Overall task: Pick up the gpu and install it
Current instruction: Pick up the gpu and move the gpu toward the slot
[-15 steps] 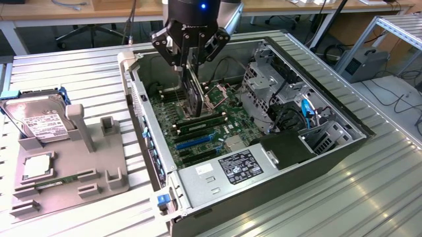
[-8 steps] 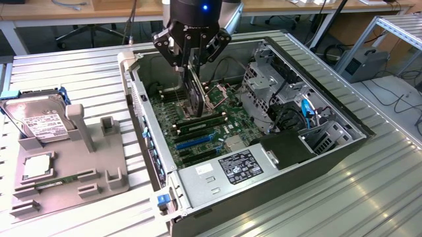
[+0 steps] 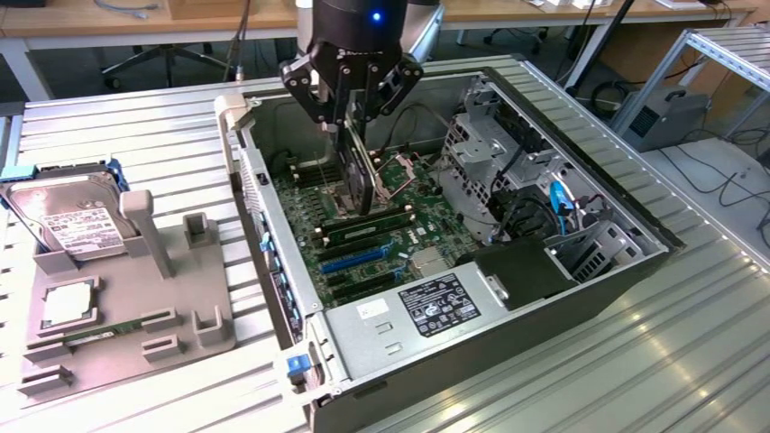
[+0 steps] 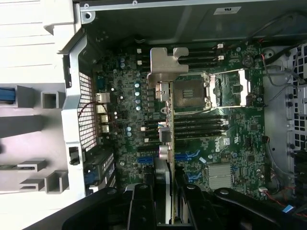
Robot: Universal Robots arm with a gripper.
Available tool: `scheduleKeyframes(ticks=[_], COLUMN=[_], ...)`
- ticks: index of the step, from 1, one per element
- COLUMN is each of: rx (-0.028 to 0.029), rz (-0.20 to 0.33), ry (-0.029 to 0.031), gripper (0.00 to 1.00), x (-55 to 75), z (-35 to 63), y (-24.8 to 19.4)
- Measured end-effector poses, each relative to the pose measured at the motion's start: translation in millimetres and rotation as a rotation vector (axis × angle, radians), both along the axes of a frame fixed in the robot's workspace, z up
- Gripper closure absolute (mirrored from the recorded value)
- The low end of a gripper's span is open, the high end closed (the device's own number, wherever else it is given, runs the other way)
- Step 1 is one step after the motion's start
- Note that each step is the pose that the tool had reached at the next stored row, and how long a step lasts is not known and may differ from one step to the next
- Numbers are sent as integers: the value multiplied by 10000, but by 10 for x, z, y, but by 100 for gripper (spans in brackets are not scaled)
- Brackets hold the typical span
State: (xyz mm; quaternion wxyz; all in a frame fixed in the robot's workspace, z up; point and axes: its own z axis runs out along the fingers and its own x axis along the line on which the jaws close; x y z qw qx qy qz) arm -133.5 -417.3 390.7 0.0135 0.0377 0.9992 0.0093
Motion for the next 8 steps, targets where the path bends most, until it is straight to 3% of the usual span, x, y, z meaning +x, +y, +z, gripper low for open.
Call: scheduleKeyframes(ticks=[8], rx=[0], rz=[0], ry=[0], gripper=[73], x=[13], z=[-23], y=[0])
